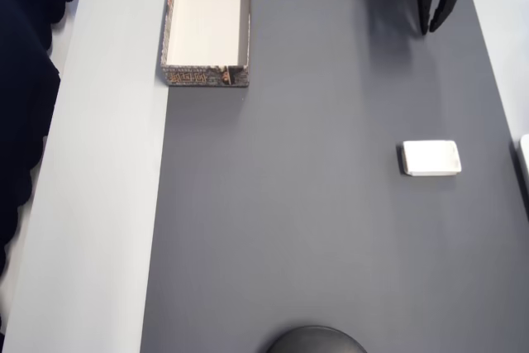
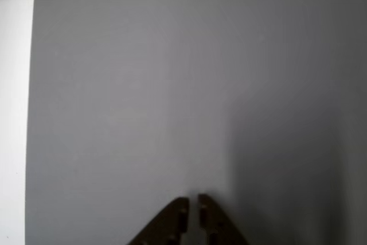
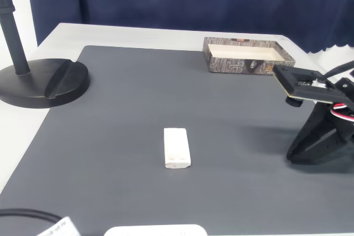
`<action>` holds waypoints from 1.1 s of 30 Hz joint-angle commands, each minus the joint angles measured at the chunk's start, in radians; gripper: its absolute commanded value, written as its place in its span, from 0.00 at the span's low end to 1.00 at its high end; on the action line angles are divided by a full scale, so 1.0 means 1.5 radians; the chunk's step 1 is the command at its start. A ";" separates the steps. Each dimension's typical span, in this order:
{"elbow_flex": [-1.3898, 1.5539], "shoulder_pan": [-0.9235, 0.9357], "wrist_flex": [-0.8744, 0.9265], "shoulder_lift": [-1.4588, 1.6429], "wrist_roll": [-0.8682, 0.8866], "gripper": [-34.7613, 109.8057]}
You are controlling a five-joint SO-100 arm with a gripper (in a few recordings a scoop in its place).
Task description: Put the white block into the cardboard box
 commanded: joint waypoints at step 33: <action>-0.033 -0.009 -0.003 -0.012 -0.130 0.23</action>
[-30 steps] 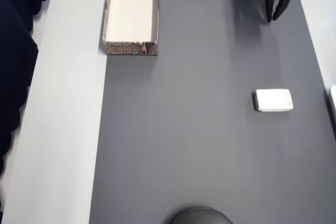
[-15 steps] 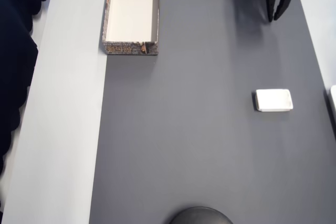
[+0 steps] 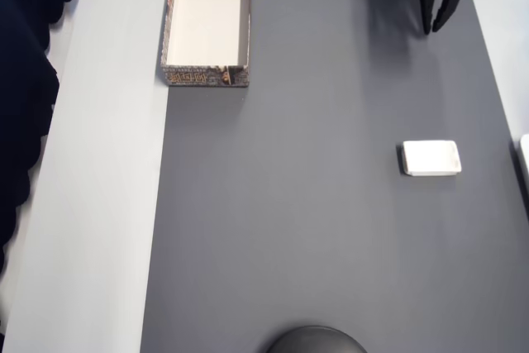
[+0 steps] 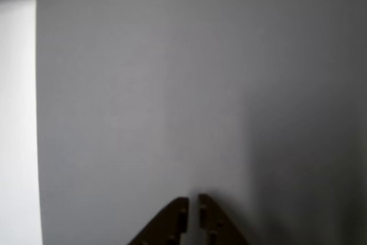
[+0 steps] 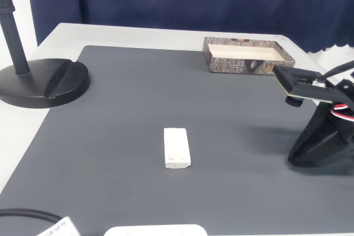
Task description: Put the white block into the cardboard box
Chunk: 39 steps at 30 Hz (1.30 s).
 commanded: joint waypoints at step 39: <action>-0.641 0.059 -0.145 -0.871 0.192 0.23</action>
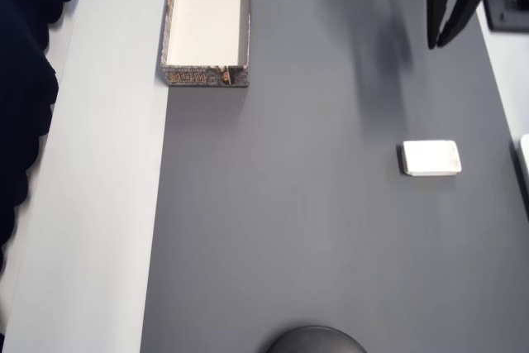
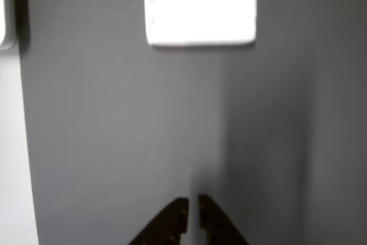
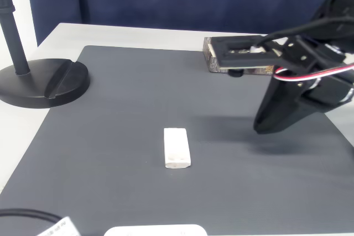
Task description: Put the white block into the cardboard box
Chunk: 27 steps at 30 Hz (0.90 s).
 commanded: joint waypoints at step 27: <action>-0.494 0.016 0.114 -0.367 0.062 0.23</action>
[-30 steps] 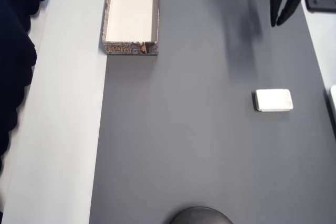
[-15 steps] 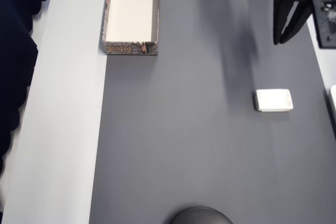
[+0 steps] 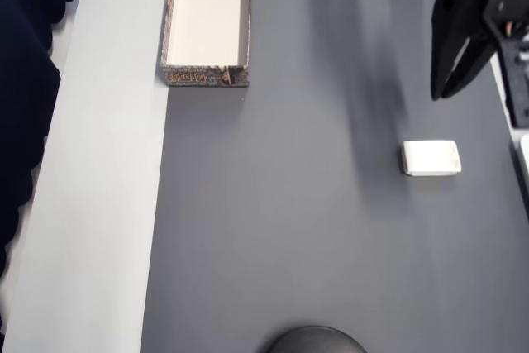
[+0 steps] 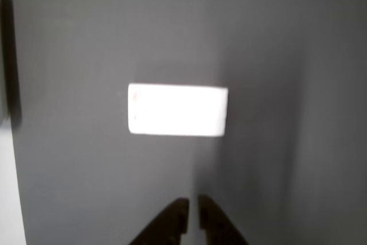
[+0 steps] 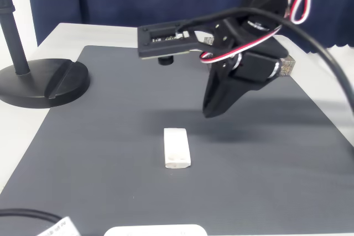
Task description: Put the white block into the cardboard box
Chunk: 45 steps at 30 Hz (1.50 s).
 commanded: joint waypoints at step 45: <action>-0.319 -0.029 0.101 -0.237 0.060 0.23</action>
